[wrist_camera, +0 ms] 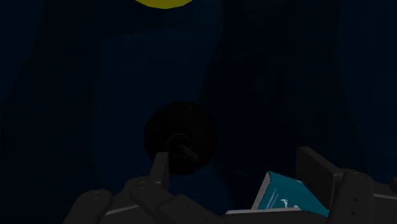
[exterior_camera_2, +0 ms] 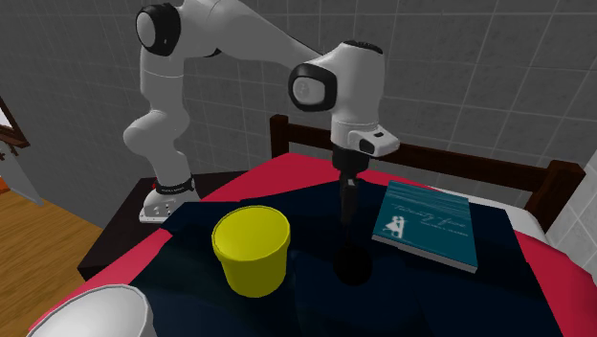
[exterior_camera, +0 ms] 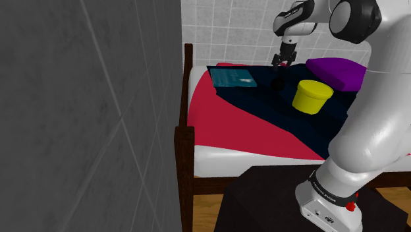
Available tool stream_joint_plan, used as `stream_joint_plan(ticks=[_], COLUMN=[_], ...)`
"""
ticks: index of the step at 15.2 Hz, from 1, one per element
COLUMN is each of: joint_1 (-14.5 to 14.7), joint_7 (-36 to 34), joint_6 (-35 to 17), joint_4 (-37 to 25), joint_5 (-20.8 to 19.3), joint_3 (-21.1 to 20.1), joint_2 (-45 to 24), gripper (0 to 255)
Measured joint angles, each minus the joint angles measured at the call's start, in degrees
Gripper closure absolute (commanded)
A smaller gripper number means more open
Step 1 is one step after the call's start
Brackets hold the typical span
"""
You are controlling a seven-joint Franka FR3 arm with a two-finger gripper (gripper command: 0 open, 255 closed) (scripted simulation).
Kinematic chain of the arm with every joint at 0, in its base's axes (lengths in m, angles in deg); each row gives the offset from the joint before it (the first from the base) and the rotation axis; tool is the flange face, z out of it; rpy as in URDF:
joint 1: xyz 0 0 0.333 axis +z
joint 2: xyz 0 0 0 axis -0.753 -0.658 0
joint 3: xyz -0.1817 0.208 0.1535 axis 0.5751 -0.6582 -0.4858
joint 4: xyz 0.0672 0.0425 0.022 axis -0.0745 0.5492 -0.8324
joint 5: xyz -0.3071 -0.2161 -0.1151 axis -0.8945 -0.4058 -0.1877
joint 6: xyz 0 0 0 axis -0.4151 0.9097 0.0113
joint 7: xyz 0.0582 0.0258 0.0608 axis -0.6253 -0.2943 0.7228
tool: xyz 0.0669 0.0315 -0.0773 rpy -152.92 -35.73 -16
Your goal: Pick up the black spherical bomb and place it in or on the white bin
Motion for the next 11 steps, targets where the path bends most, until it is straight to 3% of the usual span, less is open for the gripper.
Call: stream_joint_plan(ticks=[4, 11], joint_1=[-3.36, -4.44], joint_7=[1.55, 2.28], joint_6=[1.26, -2.33], joint_4=[-8.65, -8.23], joint_5=[2.61, 3.89], joint_3=[0.0, -0.51], joint_2=[-8.03, -11.4], gripper=[0, 0])
